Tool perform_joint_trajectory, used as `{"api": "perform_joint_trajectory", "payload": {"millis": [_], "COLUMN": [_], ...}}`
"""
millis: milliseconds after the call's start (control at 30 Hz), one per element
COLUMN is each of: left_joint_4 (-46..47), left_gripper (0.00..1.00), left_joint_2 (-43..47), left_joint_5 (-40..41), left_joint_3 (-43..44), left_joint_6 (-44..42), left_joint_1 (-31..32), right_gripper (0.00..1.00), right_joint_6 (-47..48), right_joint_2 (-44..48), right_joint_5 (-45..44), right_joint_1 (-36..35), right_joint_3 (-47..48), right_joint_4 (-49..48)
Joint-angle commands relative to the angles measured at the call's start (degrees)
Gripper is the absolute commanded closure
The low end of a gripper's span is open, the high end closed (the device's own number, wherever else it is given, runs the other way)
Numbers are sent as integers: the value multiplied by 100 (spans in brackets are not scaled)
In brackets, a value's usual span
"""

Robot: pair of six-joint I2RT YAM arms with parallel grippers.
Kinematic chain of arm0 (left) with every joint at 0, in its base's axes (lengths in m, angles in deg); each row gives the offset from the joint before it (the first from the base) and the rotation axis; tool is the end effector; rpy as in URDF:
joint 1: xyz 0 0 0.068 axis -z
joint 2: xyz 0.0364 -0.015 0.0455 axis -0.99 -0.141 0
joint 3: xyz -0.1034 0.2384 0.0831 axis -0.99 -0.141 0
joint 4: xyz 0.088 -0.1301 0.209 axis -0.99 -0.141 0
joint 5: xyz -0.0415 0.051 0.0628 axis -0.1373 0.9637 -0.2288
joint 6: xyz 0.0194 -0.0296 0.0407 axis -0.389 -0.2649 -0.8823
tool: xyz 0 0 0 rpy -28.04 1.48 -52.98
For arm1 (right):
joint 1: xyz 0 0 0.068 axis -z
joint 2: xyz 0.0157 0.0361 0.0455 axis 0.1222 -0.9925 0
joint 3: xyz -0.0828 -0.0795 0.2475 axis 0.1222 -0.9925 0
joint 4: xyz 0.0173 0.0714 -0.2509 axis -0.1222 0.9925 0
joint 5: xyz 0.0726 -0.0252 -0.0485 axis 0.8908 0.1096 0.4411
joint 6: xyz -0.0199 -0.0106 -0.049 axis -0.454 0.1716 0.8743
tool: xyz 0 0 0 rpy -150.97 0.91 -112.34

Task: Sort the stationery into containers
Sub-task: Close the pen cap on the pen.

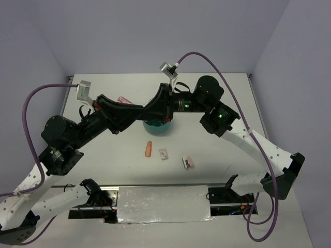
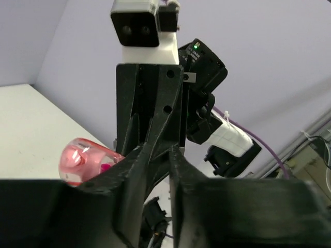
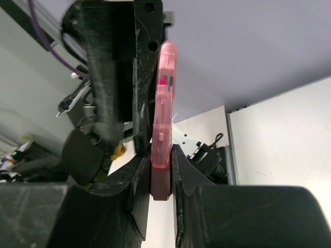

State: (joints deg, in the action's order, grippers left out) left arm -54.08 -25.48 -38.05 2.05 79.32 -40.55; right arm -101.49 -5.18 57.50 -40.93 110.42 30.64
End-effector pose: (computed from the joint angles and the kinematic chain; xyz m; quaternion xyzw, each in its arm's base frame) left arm 0.0999 -0.0986 0.4791 0.0697 0.5327 -0.6300 0.5607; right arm 0.1716 0.2274 0.4778 -0.3412 0.5629 0.6627 0.3572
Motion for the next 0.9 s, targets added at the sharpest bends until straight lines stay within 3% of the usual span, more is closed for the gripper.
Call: {"api": "perform_joint_trajectory", "payload": {"millis": [0,33,67,133,167,500,733,833,867], "left_joint_4": [-475,-581,-712,-942,-986,-1558,-442,-187,-169], "left_gripper": [62,52,23,13,1,1,5,20,31], "left_joint_2": [121,138,164,191,191,244,60,-81,-108], "left_joint_5": [470,549,733,831,849,1640,1035,806,770], "left_joint_3": [420,543,596,719,755,931,808,887,913], "left_joint_6": [-428,-490,-534,-578,-622,-622,-543,-543,-543], "left_joint_1": [-3,-3,5,5,5,-3,-3,5,-3], "right_gripper": [100,100,100,100,100,100,100,100,100], "right_joint_6": [60,77,78,60,69,8,-54,-63,-72], "right_joint_2": [238,264,352,414,475,704,651,634,643], "right_joint_5": [152,143,126,126,134,380,530,618,635], "right_joint_1": [66,83,144,224,294,470,470,479,479], "right_joint_3": [-17,-69,-113,-201,-219,-202,-245,-237,-228], "right_joint_4": [-275,-241,-232,-214,-179,-126,-161,-179,-179]}}
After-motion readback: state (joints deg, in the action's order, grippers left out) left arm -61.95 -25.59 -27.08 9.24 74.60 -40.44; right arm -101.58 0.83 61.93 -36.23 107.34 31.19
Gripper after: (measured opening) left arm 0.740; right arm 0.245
